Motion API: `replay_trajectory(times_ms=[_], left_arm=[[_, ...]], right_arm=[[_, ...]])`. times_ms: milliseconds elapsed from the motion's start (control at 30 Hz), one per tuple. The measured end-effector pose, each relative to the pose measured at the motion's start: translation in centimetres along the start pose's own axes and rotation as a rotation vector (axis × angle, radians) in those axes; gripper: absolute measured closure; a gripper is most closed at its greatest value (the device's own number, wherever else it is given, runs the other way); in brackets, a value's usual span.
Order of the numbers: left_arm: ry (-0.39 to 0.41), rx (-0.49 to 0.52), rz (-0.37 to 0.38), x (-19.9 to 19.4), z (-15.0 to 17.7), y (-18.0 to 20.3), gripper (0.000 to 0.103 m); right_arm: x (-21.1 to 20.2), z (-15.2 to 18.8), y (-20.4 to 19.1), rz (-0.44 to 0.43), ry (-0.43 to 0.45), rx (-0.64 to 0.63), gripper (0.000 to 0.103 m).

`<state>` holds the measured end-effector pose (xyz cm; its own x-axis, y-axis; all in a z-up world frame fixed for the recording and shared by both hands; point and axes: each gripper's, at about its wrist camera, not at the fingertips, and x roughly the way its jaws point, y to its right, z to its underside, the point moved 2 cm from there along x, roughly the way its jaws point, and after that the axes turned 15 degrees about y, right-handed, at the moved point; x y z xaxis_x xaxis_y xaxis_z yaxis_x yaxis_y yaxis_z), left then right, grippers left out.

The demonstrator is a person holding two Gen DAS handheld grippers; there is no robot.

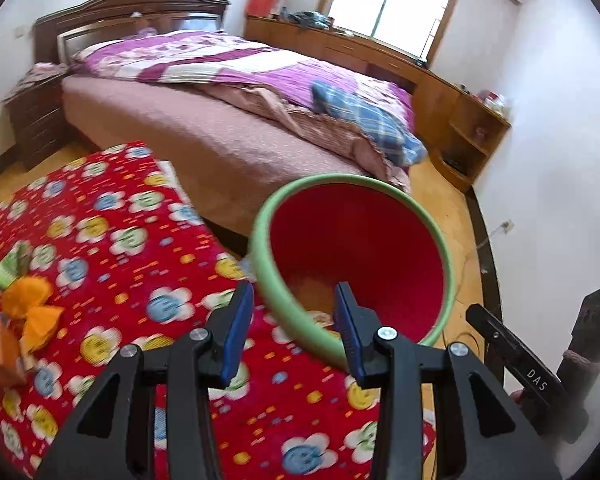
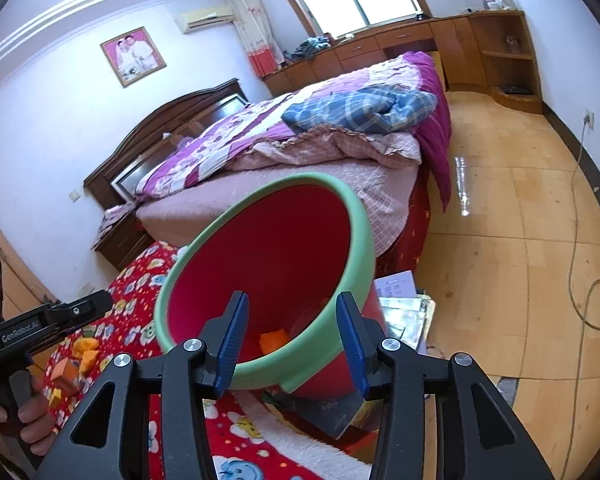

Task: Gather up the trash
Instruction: 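Move both open tools back over the bedspread toward the remaining items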

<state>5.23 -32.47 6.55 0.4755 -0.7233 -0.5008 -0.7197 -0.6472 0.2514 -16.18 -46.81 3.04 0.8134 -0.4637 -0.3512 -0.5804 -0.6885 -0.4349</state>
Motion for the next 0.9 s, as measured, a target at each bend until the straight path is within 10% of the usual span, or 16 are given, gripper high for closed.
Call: replay_trajectory(times_ms=[900], left_arm=[[0.136,-0.216,-0.468,-12.2,2.4,-19.3,0.057]], right_arm=[[0.2,3.2,-8.2,-0.158,-0.09,-0.097,0.047]])
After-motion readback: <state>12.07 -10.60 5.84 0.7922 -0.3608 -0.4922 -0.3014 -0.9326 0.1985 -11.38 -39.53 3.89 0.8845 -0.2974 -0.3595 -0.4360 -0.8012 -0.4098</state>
